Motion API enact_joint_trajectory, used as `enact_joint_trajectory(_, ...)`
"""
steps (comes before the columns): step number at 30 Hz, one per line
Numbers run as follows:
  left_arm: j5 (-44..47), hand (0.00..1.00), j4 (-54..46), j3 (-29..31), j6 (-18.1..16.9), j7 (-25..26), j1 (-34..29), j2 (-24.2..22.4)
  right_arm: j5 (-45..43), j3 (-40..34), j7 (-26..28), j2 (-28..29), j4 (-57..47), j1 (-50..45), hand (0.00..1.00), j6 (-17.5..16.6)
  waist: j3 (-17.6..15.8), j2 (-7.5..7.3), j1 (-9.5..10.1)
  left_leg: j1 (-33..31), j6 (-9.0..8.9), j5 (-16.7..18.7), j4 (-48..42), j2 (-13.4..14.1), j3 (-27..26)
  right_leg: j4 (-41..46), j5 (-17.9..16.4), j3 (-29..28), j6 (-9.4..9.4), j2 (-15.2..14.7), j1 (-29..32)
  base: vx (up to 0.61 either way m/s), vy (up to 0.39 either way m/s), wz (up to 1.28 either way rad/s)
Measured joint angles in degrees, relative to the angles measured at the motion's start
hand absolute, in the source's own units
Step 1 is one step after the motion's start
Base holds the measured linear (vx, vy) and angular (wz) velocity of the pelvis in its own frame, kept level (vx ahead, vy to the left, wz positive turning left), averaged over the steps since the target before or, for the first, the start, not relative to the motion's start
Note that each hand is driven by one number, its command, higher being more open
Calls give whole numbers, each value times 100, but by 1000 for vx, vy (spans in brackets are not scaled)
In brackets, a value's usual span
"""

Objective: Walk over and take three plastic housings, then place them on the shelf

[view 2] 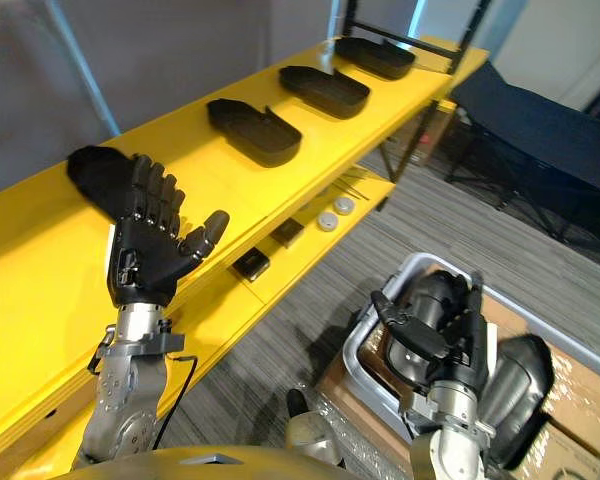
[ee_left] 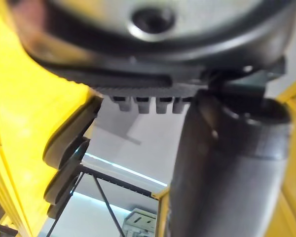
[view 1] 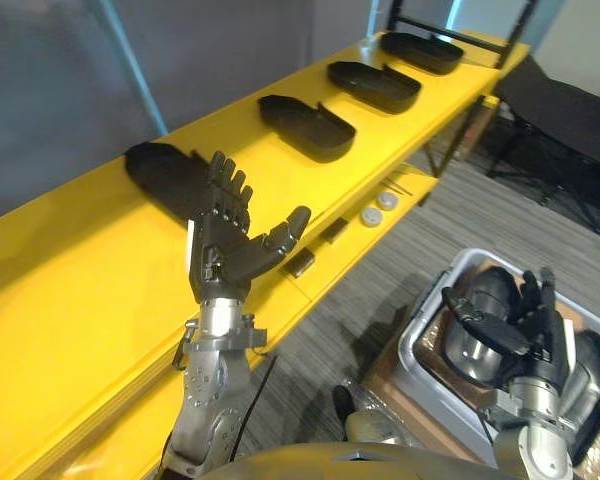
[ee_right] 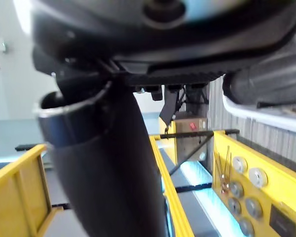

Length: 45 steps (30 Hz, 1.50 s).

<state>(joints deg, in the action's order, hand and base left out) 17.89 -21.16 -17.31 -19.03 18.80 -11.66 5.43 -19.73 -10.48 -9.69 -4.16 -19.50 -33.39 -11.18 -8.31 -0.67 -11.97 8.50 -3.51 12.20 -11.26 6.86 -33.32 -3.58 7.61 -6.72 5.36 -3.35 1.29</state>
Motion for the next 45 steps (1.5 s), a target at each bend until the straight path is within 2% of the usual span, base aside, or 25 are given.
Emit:
enact_joint_trajectory(2,-219,100,-76,235,154,403,-49,-5,-69,266,187,-32,-5,185,100,-55,10,57,263,-229,342,224,-523,36,1203,-76,71,-433,-118,176,34,-41,-93,-91)
enact_joint_trajectory(3,-313,100,-116,331,212,481,-92,-3,-14,384,178,-63,-4,279,100,-53,6,88,327,-319,429,322,-707,34,1542,-75,53,-528,-135,220,45,-66,-4,-105)
enact_joint_trajectory(4,-430,100,-307,522,347,584,-290,-17,227,666,169,-202,0,512,100,-53,-4,212,512,-439,499,585,-1005,10,2324,-73,7,-700,-201,316,80,-101,101,-120)
enact_joint_trajectory(5,-498,100,-558,687,380,616,-608,-21,371,935,90,-444,10,778,100,-35,40,356,728,-484,435,797,-1120,-39,3013,-53,37,-825,-246,463,175,-112,130,-121)
enact_joint_trajectory(7,-491,100,-827,884,377,540,-948,-56,363,1287,-156,-666,17,1057,100,48,162,568,923,-507,219,1028,-1096,-83,3512,-14,95,-853,-243,593,332,-87,129,-73)
enact_joint_trajectory(10,-436,100,-991,1078,229,373,-1148,-173,246,1611,-450,-400,188,1133,100,116,113,494,1088,-400,230,1006,-1053,-344,3493,268,316,-956,-71,449,483,-52,118,-30)
enact_joint_trajectory(14,-411,100,-1095,992,65,266,-1331,-212,61,1727,-233,65,189,281,100,127,-96,181,1079,-164,348,1061,-1119,-484,3011,690,335,-838,-54,445,602,-93,79,-68)
enact_joint_trajectory(16,-401,100,-1063,888,61,299,-1331,-191,-144,1696,-13,43,189,18,100,111,-212,38,1005,-162,471,1090,-1224,-510,2701,700,138,-626,-265,343,660,-217,39,-85)
enact_joint_trajectory(17,-398,100,-967,832,63,305,-1310,-188,-175,1622,64,24,189,34,100,72,-239,82,953,-209,592,1008,-1172,-444,2464,872,-282,-220,-601,263,846,-226,55,-82)
enact_joint_trajectory(20,-367,100,-935,803,118,266,-1233,-151,-360,1586,71,-18,171,357,100,-63,-234,62,948,-283,619,788,-990,-339,2047,2173,-457,599,-622,-13,1240,-177,30,-74)
enact_joint_trajectory(23,-287,100,-821,905,338,261,-1018,-78,-316,1872,-244,-111,440,1135,100,-104,-241,125,1032,-347,536,662,-1018,-20,1838,3556,-1201,1134,-663,-670,934,-90,-65,-38)
enact_joint_trajectory(25,-264,100,-761,951,438,279,-1016,-56,-257,2144,-400,-133,680,1449,100,-93,-224,138,1053,-420,506,645,-1120,185,1804,3793,-1243,1246,-728,-1035,745,-35,-169,-36)
enact_joint_trajectory(28,-168,100,-612,954,461,237,-1017,-35,-29,2522,-499,-113,857,1583,100,51,-213,120,1148,-507,230,492,-1146,598,1799,3823,-1218,1129,-735,-1507,533,-15,-341,-33)
enact_joint_trajectory(30,25,100,-607,953,459,162,-1009,-27,149,2562,-476,-57,891,1476,100,97,-185,58,1162,-642,-78,320,-1147,918,1806,3421,-1133,1100,-575,-1544,527,-12,-553,-31)
enact_joint_trajectory(31,78,100,-578,953,458,162,-1010,-23,147,2555,-455,-42,938,1425,100,97,-169,2,1160,-648,-212,248,-1148,1027,1806,3078,-1011,1171,-385,-1538,459,-6,-585,-39)
enact_joint_trajectory(32,208,100,-546,947,456,162,-1002,14,141,2546,-391,-51,1040,1362,100,97,-83,-174,1149,-633,-445,182,-1149,1093,1809,2623,-844,1353,143,-1519,367,-6,-484,-44)
enact_joint_trajectory(33,226,100,-480,917,460,163,-971,5,135,2499,-322,-103,1094,1358,100,104,-43,-161,1142,-608,-572,161,-1124,1210,1831,2579,-1093,1469,462,-1435,285,16,-590,-55)
enact_joint_trajectory(34,275,100,-333,819,465,150,-897,-121,133,2350,-216,-247,1143,1372,100,161,-25,40,1130,-615,-700,82,-1026,1456,1911,2391,-1462,1670,616,-1206,213,18,-521,-36)
enact_joint_trajectory(35,520,100,-211,630,513,45,-807,-282,133,2153,-137,-454,1176,1419,100,217,-139,342,979,-668,-633,-108,-970,1700,2043,2297,-1595,1847,541,-953,142,3,-613,-12)
enact_joint_trajectory(36,636,100,-157,507,566,-71,-793,-330,136,2045,-132,-539,1228,1393,100,242,-140,389,865,-746,-514,-321,-961,1720,2088,2303,-1619,1919,472,-898,137,-12,-451,29)
enact_joint_trajectory(37,702,100,-110,215,623,-307,-808,-351,135,1848,-149,-642,1291,1284,100,334,-148,377,739,-833,-242,-819,-969,1708,2019,2289,-1653,2011,364,-899,78,-23,-408,34)
enact_joint_trajectory(38,689,100,-90,-45,638,-595,-809,-337,134,1706,-219,-697,1290,1137,100,348,-184,318,723,-858,-279,-919,-1010,1631,1939,2191,-1657,2040,251,-943,-15,-26,-361,13)
enact_joint_trajectory(40,684,100,-91,-251,633,-868,-808,-328,132,1552,-305,-732,1292,1080,100,348,-152,375,758,-875,-345,-711,-1083,1239,2023,2022,-1601,1965,159,-941,-31,-37,-161,-25)
enact_joint_trajectory(42,698,100,-93,-310,552,-1084,-840,-311,137,1447,-393,-738,1297,1080,100,347,-106,451,886,-893,-200,-227,-1000,552,2321,1737,-1408,1714,108,-859,-9,-26,-60,-57)
enact_joint_trajectory(45,776,100,-96,-175,401,-1189,-948,-173,124,1454,-481,-728,1334,1167,100,346,-61,484,1084,-710,-84,-99,-377,279,2394,1514,-1162,1478,142,-717,157,-38,18,-56)
